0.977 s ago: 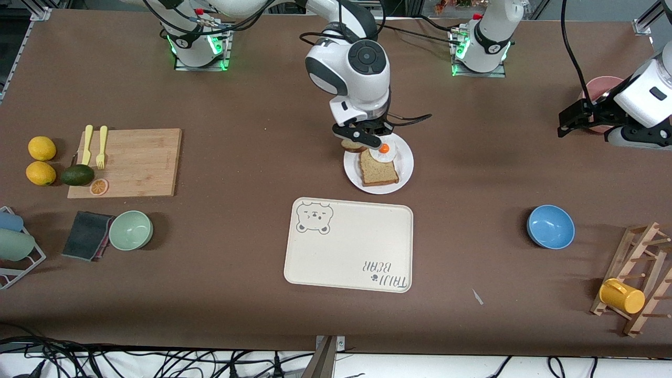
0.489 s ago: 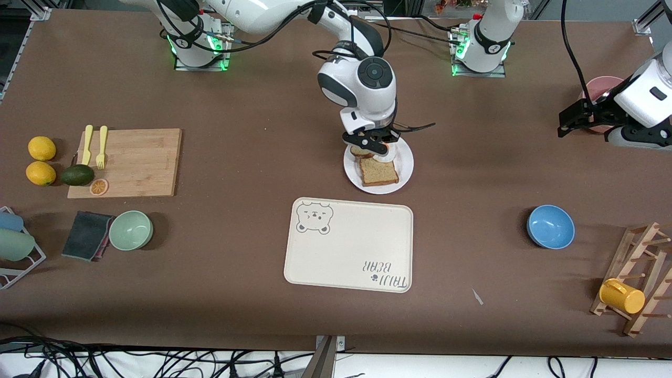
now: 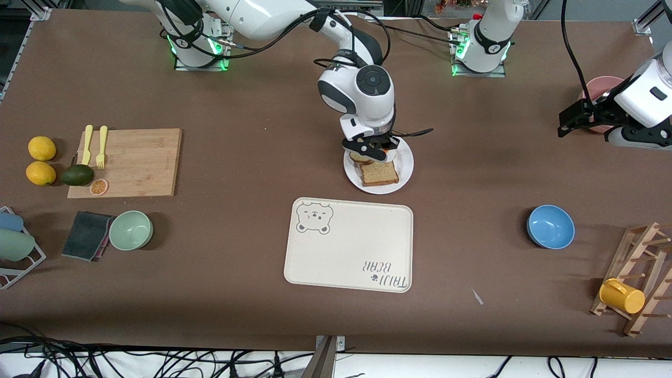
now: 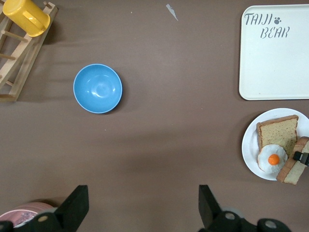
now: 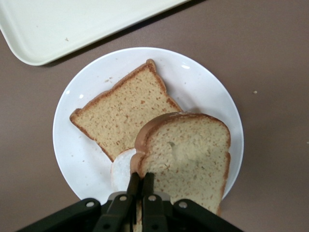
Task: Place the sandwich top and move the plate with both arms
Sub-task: 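Lower the bread onto the egg and open the right gripper, then withdraw the right gripper while the left gripper reaches the plate rim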
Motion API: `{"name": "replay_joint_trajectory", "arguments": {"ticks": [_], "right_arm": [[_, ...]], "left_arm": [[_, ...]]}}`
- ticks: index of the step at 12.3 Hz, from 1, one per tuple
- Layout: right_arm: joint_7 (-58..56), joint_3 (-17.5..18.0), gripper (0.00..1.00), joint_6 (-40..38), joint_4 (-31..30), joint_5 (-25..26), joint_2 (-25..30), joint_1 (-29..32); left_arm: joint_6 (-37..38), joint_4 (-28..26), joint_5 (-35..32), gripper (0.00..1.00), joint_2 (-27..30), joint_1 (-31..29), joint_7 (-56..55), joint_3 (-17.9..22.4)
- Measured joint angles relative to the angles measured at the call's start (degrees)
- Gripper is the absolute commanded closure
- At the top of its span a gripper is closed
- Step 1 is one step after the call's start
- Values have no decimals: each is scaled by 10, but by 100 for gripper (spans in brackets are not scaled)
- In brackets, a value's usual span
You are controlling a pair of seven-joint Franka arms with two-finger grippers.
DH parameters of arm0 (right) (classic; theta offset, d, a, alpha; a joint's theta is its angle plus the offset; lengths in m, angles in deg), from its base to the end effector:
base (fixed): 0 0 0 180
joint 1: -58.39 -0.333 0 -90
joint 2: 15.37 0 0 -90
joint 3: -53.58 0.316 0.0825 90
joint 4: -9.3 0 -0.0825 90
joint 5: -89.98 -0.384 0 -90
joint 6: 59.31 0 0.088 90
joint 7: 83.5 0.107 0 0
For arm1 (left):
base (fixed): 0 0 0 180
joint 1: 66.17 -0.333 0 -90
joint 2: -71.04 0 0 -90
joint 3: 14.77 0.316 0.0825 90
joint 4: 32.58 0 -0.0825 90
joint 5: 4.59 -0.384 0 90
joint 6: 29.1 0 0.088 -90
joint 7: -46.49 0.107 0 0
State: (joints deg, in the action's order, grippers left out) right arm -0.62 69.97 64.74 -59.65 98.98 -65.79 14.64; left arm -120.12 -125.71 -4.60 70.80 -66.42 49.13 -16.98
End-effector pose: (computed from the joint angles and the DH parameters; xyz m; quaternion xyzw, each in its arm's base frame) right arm 0.4422 0.6296 0.2711 -0.9748 0.2119 0.0192 0.0666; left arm 0.5552 -0.0189 0.5979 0.9990 -0.0401 -0.0205 0.0001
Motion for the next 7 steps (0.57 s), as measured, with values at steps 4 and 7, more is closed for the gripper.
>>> {"name": "replay_joint_trajectory", "arguments": {"ticks": [4,7], "right_arm": [[-15,-14,39,12,6,5,-2,-4],[-31,-19,21,4,18,5,-2,-5]], "left_arm": [[0,0,0,0,0,0,0,0],[0,0,0,0,0,0,0,0]]}}
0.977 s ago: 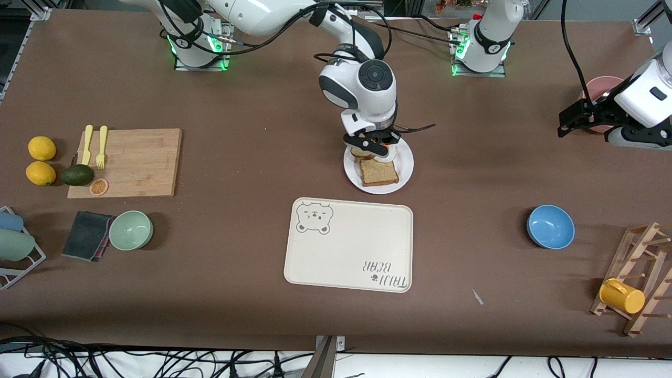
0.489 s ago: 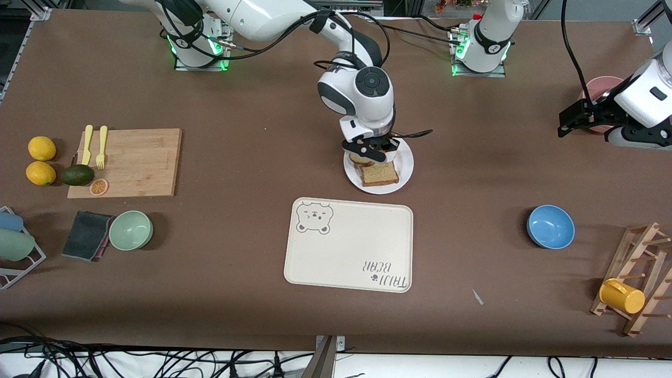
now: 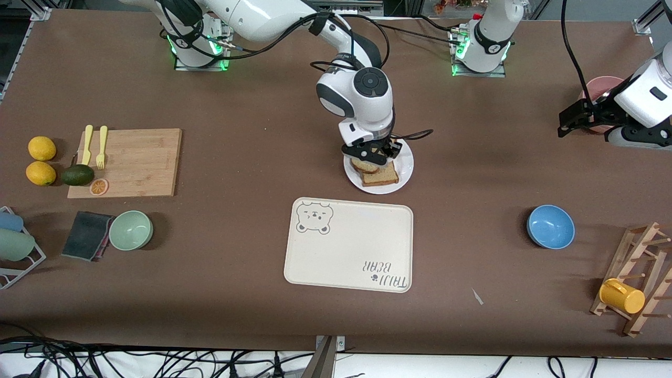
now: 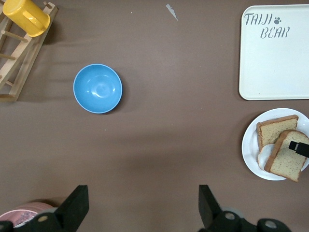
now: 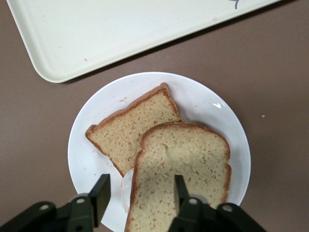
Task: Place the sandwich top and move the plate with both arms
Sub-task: 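Withdraw the right gripper while the left gripper reaches the plate rim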
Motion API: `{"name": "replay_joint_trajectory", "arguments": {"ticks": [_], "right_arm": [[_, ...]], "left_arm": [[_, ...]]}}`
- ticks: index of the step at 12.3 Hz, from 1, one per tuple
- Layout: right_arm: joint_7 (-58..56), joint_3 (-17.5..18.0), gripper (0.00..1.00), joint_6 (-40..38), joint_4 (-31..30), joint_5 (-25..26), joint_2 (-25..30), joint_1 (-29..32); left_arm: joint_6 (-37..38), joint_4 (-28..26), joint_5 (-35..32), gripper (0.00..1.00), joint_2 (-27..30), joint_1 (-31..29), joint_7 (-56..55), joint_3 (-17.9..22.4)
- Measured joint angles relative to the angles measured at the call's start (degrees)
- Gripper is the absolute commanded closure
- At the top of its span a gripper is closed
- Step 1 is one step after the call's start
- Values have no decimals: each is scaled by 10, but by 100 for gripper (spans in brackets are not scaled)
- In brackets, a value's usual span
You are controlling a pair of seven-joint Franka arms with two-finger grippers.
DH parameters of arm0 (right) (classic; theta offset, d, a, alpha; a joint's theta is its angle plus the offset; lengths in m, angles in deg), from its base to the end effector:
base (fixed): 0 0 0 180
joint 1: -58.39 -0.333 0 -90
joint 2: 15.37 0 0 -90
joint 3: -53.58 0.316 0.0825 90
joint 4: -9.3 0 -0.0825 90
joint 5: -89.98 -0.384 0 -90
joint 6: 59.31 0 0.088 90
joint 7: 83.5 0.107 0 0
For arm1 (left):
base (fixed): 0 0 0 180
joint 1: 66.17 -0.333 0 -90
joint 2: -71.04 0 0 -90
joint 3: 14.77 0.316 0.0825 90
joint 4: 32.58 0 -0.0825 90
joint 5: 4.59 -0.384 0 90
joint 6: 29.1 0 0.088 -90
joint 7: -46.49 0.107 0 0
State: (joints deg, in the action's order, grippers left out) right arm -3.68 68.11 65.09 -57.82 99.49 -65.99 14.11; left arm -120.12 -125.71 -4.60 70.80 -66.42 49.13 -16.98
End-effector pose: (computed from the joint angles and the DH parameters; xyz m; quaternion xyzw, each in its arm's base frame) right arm 0.4571 0.6269 0.2806 -0.9787 0.1912 -0.0038 0.0742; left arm 0.5552 -0.0189 0.5979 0.9990 -0.0401 -0.0205 0.0001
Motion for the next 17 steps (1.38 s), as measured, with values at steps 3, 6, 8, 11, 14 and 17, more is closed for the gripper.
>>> {"name": "replay_joint_trajectory", "arguments": {"ticks": [3,6,8,11,14,17], "right_arm": [[-61,-15,18,-46,17,-19,15,9],[-202,-71,18,-138,23,-101,76,31],[-296,-103,18,-195,15,-123,123,56],[-435,-114,17,-256,-32,-124,194,118],[-567,-117,16,-320,-72,-123,268,201],[-662,-120,14,-357,-114,-110,339,274]], "left_arm": [[0,0,0,0,0,0,0,0],[2,0,3,0,-1,6,0,-4],[7,-1,23,0,-8,14,0,-13],[7,-2,73,0,-47,31,0,-17],[4,-3,173,0,-124,39,0,-17],[-19,-3,236,0,-202,39,33,-19]]}}
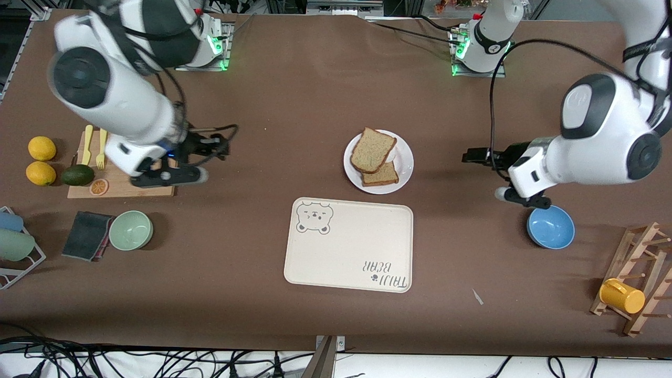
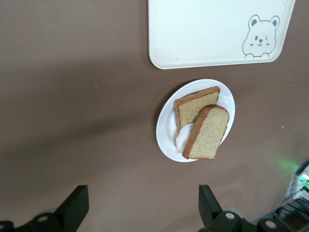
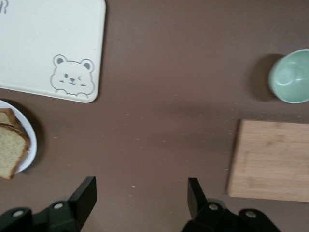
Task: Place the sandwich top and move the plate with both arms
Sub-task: 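Withdraw the right gripper while the left gripper reaches the plate rim, then grip the white plate rim with the left gripper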
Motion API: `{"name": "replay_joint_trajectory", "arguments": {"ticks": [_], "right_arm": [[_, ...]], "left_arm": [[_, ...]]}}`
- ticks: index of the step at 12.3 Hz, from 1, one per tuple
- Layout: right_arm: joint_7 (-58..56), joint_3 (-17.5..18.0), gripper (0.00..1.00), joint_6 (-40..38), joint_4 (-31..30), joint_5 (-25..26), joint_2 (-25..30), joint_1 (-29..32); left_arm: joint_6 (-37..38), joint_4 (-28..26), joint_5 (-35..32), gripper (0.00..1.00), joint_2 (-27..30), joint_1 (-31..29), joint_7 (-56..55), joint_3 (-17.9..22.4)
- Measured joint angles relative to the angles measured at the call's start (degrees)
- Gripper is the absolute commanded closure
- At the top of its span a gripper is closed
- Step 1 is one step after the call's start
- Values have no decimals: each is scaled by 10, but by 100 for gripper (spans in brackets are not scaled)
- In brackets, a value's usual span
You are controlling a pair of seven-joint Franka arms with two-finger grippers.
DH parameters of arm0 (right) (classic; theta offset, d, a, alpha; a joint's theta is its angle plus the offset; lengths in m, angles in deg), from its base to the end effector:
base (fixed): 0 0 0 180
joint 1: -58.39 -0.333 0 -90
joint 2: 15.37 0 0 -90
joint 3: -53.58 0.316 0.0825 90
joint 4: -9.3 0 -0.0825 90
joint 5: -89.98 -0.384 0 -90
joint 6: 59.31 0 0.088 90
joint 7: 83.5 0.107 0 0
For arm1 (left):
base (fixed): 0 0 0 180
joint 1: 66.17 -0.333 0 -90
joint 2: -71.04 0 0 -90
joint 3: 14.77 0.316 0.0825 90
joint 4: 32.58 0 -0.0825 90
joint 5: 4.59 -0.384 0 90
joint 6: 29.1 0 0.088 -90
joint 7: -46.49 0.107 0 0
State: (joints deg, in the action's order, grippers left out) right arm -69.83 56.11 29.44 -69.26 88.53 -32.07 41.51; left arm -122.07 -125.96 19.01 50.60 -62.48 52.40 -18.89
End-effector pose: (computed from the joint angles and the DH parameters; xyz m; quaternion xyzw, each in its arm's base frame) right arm 0.5993 0.2100 0.5428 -0.9970 -0.0490 0.0597 0.0021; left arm 0.6093 -0.1204 0.3987 0.9589 -0.0678 -0.1803 0.2085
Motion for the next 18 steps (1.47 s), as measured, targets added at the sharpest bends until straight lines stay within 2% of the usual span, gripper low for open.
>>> {"name": "replay_joint_trajectory", "arguments": {"ticks": [3,5,6,7,10,13,18], "right_arm": [[-56,-3,14,-5,-63,8,70,61],[-99,-4,9,-5,-87,9,101,108],[-106,-6,1,-6,-91,12,107,122],[-107,-12,1,-6,-91,19,109,127],[-107,-13,0,-6,-91,23,110,128],[-106,-13,0,-6,-90,30,110,128],[-107,-13,0,-7,-74,34,111,128]], "left_arm": [[-4,-1,81,0,-70,0,96,-2],[-12,-4,107,1,-116,0,172,-3],[-25,-12,124,1,-133,0,206,-3],[-44,-25,133,2,-143,0,239,-4],[-113,-84,162,2,-147,0,312,-13],[-181,-128,186,5,-147,1,323,-43],[-221,-163,196,22,-147,3,337,-64]]}}
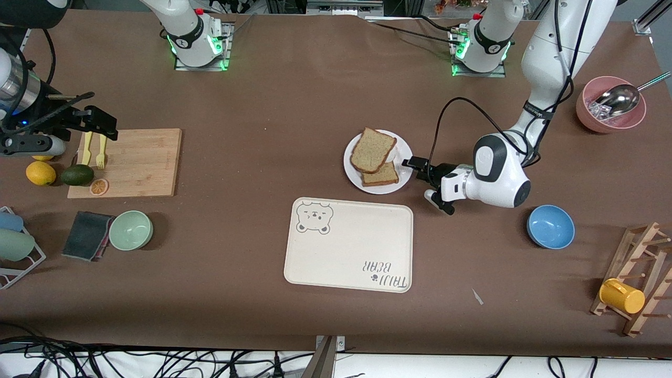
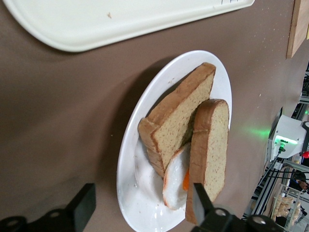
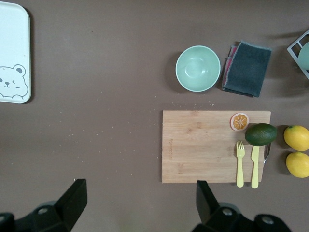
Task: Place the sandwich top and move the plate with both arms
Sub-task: 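Grip the white plate rim with the left gripper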
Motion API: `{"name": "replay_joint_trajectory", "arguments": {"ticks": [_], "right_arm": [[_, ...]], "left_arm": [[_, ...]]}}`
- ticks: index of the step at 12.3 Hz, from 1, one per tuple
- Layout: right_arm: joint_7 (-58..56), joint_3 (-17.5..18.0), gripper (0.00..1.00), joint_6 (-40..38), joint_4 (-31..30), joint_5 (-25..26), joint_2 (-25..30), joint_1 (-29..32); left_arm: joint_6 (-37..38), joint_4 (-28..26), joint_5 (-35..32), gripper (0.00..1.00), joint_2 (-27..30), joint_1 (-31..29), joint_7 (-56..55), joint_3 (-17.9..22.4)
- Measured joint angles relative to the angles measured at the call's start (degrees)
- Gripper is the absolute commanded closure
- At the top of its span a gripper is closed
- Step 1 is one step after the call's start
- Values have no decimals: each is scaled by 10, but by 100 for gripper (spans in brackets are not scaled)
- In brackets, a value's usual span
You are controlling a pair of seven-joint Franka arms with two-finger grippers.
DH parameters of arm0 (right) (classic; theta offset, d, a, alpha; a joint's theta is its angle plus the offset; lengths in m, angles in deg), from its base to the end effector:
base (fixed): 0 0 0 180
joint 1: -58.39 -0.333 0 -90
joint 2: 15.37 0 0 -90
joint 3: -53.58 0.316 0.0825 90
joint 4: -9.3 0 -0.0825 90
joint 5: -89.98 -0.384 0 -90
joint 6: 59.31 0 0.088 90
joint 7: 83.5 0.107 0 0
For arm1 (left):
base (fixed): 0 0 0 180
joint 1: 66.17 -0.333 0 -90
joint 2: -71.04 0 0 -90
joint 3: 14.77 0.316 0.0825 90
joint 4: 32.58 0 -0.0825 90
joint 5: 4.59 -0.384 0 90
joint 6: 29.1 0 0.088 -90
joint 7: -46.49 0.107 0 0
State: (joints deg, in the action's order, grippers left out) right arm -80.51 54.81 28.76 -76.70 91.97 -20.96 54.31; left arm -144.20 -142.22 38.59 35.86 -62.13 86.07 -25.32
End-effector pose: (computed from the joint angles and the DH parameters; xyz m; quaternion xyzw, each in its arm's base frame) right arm 0.5782 0.0493 0.5991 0.9992 0.0202 -0.0294 0.0185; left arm 0.5490 -0.1845 0.1601 0.8911 -0.1895 -0.1635 0.3785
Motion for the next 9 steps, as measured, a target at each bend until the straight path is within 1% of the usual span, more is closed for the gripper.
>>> {"name": "replay_joint_trajectory", "arguments": {"ticks": [3,4,5,6,7,8,9], "right_arm": [[0,0,0,0,0,0,0,0],[0,0,0,0,0,0,0,0],[0,0,0,0,0,0,0,0],[0,0,0,0,0,0,0,0],[0,0,0,0,0,0,0,0],[0,0,0,0,0,0,0,0],[0,0,0,0,0,0,0,0]], "left_arm": [[-1,-5,0,47,-8,0,27,0],[-2,-5,0,51,-11,0,34,0],[-5,-6,0,57,-15,1,42,0],[-9,-6,0,66,-18,1,49,0],[-12,-6,0,77,-21,3,52,0],[-16,-7,0,81,-23,5,54,0],[-20,-7,0,87,-24,7,55,0]]}}
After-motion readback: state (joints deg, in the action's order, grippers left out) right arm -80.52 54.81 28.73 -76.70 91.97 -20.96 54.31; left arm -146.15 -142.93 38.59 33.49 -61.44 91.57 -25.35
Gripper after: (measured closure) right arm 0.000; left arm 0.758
